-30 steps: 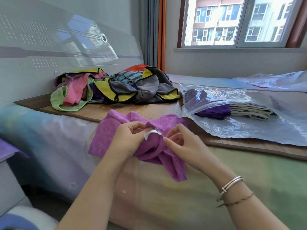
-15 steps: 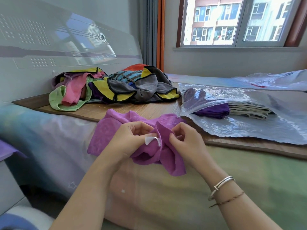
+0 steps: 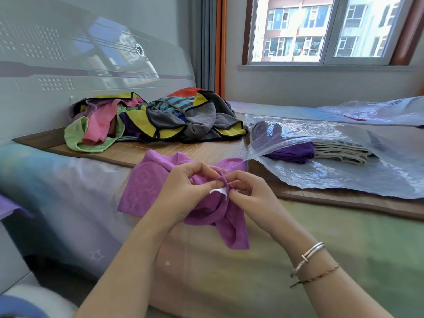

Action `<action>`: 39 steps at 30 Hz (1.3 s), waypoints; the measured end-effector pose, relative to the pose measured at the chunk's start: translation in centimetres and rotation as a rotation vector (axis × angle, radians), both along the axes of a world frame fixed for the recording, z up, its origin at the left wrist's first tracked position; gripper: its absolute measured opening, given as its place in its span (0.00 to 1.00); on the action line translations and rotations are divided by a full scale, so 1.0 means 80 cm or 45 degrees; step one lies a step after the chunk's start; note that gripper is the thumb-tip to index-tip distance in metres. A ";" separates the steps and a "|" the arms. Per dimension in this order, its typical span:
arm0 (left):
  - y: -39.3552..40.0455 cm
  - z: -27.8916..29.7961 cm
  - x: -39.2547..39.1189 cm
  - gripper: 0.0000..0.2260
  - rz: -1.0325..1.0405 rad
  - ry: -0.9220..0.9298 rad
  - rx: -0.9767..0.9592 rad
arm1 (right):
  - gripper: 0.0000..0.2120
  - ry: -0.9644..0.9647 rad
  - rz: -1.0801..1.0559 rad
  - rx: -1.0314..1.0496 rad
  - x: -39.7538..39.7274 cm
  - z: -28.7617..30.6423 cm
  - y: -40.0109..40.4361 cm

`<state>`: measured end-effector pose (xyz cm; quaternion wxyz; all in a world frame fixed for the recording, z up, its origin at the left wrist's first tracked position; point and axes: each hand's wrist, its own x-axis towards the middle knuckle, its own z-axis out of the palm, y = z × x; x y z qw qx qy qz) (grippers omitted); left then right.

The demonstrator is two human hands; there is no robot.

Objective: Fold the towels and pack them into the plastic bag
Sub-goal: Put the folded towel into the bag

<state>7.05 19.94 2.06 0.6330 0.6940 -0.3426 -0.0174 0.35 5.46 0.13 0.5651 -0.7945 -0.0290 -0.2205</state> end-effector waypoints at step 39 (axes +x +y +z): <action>0.098 0.234 0.014 0.09 0.599 -0.052 -0.390 | 0.09 0.237 -0.011 0.996 -0.135 0.266 -0.043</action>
